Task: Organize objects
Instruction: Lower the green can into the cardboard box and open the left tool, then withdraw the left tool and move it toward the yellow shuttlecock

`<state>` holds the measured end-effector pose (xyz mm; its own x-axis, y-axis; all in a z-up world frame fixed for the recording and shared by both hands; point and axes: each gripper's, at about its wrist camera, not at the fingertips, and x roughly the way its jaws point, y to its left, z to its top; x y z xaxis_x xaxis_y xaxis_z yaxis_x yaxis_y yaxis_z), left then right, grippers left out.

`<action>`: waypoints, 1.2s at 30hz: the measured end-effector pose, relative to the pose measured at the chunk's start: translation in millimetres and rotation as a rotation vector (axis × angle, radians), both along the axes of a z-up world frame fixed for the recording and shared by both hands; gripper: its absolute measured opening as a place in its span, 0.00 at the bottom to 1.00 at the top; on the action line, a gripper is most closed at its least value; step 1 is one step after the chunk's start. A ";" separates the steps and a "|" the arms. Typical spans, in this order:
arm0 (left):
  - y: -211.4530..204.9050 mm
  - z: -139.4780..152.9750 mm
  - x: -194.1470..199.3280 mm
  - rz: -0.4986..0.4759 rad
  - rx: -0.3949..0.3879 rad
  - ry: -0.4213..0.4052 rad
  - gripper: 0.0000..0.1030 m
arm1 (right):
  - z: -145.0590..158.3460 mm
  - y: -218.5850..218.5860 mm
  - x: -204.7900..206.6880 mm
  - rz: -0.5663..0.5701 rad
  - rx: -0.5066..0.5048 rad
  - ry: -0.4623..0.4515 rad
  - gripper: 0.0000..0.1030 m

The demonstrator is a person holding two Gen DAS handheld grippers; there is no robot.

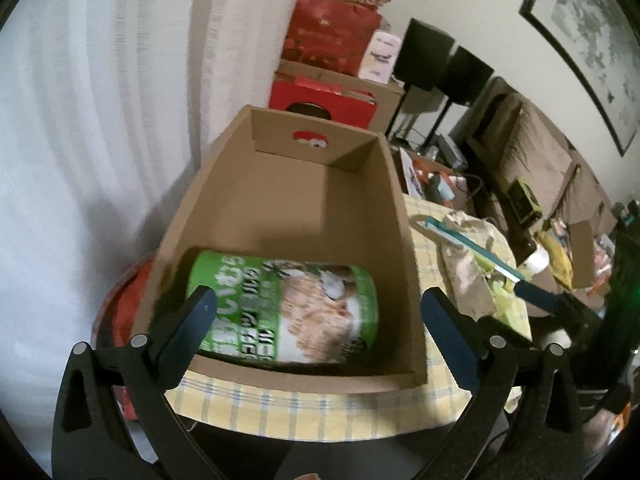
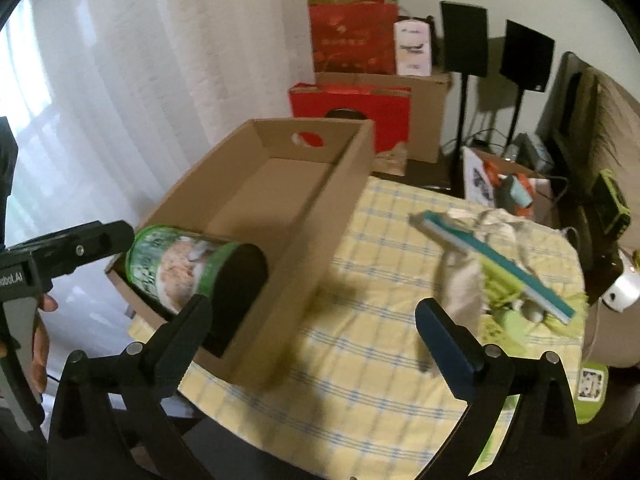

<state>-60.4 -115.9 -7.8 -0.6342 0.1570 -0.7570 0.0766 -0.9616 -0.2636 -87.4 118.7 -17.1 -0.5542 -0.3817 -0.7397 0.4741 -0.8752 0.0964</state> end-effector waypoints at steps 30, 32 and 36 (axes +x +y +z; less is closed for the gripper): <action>129.6 -2.0 1.0 -0.223 -0.039 0.031 1.00 | 3.2 175.9 0.5 -0.317 0.011 0.005 1.00; 138.0 -4.0 0.9 -0.237 -0.034 0.032 1.00 | -0.7 183.3 -1.4 -0.327 0.004 -0.003 1.00; 158.3 -10.4 0.3 -0.273 -0.042 0.028 1.00 | -8.5 198.6 0.0 -0.352 -0.015 -0.018 1.00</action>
<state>-60.0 42.4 -18.2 -0.5934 0.2942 -0.7492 -0.1939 -0.9556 -0.2216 -87.4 317.2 -25.6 -0.6406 -0.1805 -0.7464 0.1418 -0.9831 0.1160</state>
